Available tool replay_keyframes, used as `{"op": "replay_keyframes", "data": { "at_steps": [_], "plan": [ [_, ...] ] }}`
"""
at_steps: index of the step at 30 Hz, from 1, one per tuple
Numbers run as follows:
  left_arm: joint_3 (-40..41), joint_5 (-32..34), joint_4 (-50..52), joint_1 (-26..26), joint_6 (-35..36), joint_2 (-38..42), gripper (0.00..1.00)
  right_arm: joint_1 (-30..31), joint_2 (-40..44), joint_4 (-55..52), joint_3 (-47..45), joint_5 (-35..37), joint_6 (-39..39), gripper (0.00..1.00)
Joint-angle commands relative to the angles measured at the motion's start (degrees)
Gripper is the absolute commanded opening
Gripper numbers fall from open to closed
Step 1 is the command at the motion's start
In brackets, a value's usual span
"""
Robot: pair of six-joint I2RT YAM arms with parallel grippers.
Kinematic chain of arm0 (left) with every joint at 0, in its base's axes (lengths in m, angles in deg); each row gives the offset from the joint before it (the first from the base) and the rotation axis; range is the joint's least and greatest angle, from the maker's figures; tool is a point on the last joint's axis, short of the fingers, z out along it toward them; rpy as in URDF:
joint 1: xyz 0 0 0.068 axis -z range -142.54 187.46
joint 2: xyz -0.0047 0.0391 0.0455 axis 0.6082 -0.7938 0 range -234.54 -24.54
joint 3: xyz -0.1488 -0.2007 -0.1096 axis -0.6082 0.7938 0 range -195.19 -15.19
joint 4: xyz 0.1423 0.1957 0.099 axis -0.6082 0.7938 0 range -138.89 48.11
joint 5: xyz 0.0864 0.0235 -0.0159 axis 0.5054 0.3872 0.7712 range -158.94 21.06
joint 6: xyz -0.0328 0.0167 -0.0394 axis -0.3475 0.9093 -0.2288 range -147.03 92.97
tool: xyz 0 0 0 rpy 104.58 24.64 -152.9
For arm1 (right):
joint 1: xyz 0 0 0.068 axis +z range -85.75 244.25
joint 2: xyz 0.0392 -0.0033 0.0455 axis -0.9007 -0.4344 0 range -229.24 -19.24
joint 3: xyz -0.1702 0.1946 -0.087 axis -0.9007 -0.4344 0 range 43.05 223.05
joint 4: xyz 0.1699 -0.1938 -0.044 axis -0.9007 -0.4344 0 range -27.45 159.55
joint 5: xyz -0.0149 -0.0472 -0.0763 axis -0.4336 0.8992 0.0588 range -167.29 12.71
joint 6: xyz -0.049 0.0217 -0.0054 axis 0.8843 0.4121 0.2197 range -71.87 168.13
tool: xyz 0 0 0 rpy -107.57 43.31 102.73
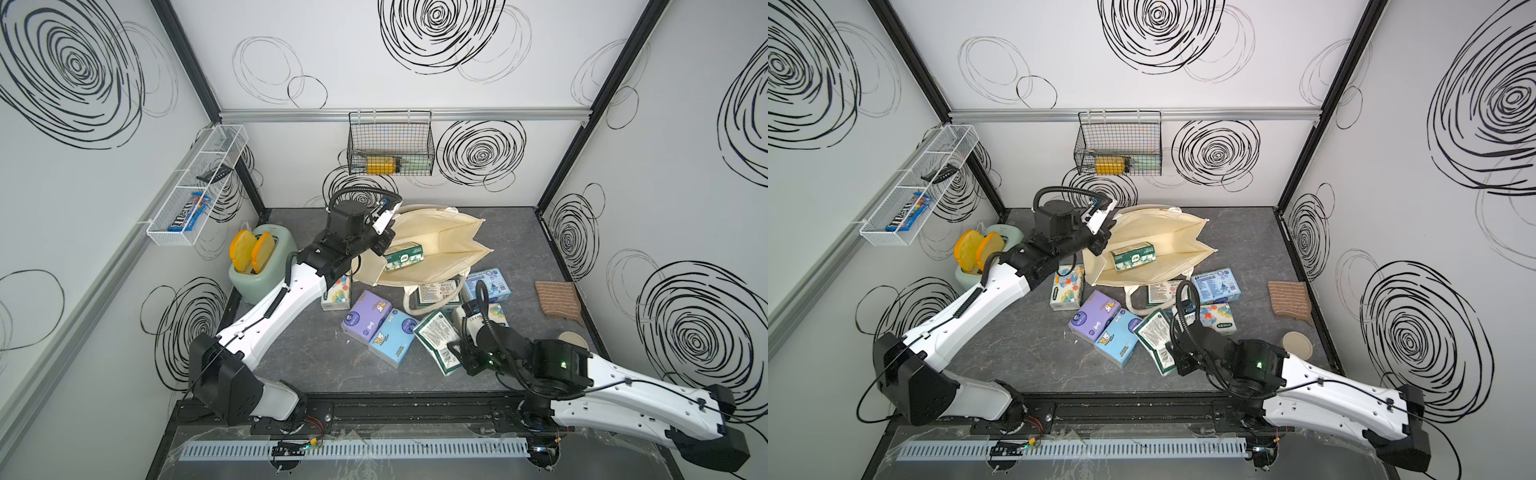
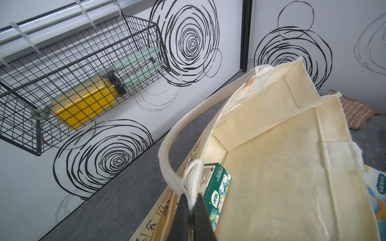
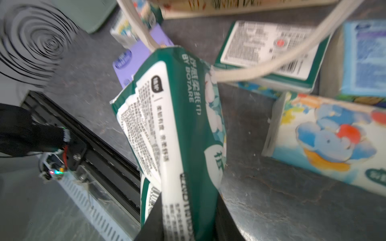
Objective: Put tissues into the canvas bag
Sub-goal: Pick up the pack of facial tissues from the center of the board, then place the pack of facial tissues in the canvas bag.
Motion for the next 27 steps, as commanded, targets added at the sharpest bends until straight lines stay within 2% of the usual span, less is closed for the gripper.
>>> {"op": "replay_keyframes", "data": {
  "at_steps": [1, 7, 11, 13, 15, 16, 17, 20, 27],
  "plan": [
    [-1.4, -0.9, -5.3, 0.4, -0.4, 1.8, 0.0, -4.3, 0.4, 1.5, 9.7, 4.3, 6.5, 0.24],
    [-1.6, -1.1, -5.2, 0.3, -0.5, 1.9, 0.0, -19.6, -9.4, 5.2, 22.5, -4.2, 18.7, 0.27],
    [-1.5, -1.0, -5.2, 0.2, -0.4, 2.0, 0.0, -30.3, -17.1, 9.6, 25.8, -13.7, 21.8, 0.27],
    [-1.5, -0.9, -5.3, 0.3, -0.4, 2.0, 0.0, -33.4, -20.3, 10.5, 26.7, -17.1, 22.0, 0.34],
    [-1.5, -0.9, -5.3, 0.3, -0.4, 2.0, 0.0, -34.7, -22.2, 11.2, 26.9, -18.3, 22.4, 0.52],
    [-1.5, -1.1, -5.3, 0.3, -0.4, 2.0, 0.0, -34.9, -22.6, 11.8, 26.6, -18.4, 22.5, 0.7],
    [-1.5, -1.2, -5.2, 0.2, -0.4, 1.9, 0.0, -34.9, -22.7, 12.5, 26.4, -18.4, 22.6, 0.81],
    [-1.6, -1.5, -5.2, 0.0, -0.6, 1.8, 0.0, -35.2, -22.6, 12.6, 26.7, -18.3, 22.9, 0.88],
    [-1.8, -1.7, -5.1, -0.1, -0.9, 1.8, 0.0, -35.4, -20.2, 10.3, 26.9, -18.4, 23.4, 0.88]
  ]
}}
